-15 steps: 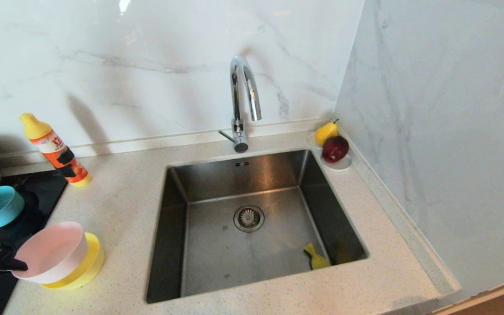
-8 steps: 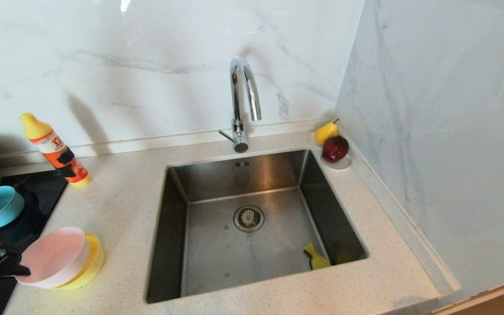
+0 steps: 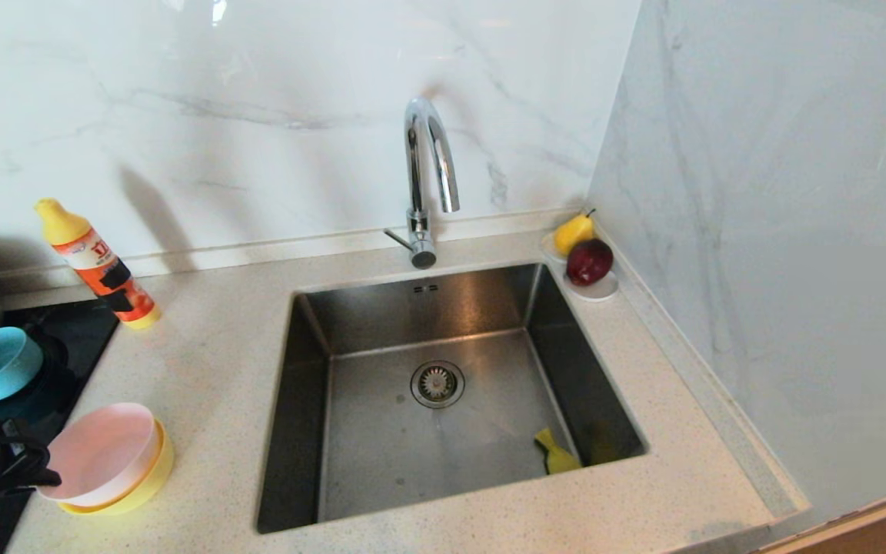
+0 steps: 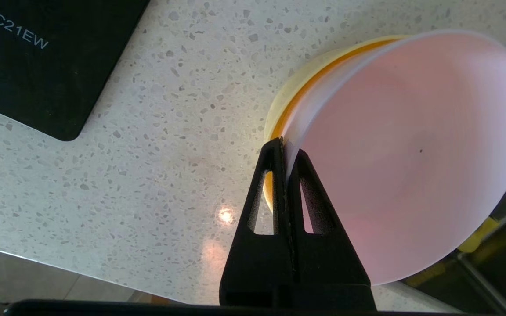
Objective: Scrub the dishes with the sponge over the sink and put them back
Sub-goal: Place the bowl on the bowl
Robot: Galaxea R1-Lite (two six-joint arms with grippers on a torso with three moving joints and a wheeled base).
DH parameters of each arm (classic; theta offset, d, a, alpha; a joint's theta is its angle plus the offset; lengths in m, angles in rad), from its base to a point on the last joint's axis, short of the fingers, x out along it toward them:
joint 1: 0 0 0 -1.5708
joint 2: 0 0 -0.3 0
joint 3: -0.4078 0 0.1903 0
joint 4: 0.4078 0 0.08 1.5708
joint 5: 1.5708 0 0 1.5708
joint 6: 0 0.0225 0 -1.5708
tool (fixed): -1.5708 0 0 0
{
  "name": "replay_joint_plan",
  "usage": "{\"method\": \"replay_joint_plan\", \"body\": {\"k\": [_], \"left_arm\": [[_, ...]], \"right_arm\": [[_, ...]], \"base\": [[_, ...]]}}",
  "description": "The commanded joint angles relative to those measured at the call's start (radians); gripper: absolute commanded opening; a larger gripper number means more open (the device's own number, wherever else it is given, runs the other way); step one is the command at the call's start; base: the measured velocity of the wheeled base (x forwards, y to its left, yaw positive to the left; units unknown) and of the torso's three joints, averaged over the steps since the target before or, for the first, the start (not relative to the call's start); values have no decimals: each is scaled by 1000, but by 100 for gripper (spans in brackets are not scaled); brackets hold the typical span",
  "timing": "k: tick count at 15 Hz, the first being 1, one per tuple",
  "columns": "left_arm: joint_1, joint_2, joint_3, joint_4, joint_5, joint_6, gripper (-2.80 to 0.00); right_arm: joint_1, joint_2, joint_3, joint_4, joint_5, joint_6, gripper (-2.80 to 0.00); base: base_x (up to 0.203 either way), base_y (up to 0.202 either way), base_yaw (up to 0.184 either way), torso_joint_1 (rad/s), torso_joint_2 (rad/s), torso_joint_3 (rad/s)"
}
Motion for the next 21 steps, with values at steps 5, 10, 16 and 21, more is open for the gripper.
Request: {"method": "replay_joint_plan", "body": {"k": [5, 10, 16, 21], "left_arm": [[0, -18, -11, 12, -8, -7, 0], [2, -102, -94, 50, -11, -41, 0], [26, -73, -314, 193, 12, -165, -280], [96, 75, -448, 192, 54, -253, -280]], "right_arm": [[0, 1, 0, 0, 0, 0, -280], [0, 1, 0, 0, 0, 0, -280], [0, 1, 0, 0, 0, 0, -280], [0, 1, 0, 0, 0, 0, -280]], "base": [[0, 0, 0, 0, 0, 0], [0, 0, 0, 0, 0, 0], [0, 0, 0, 0, 0, 0], [0, 0, 0, 0, 0, 0]]}}
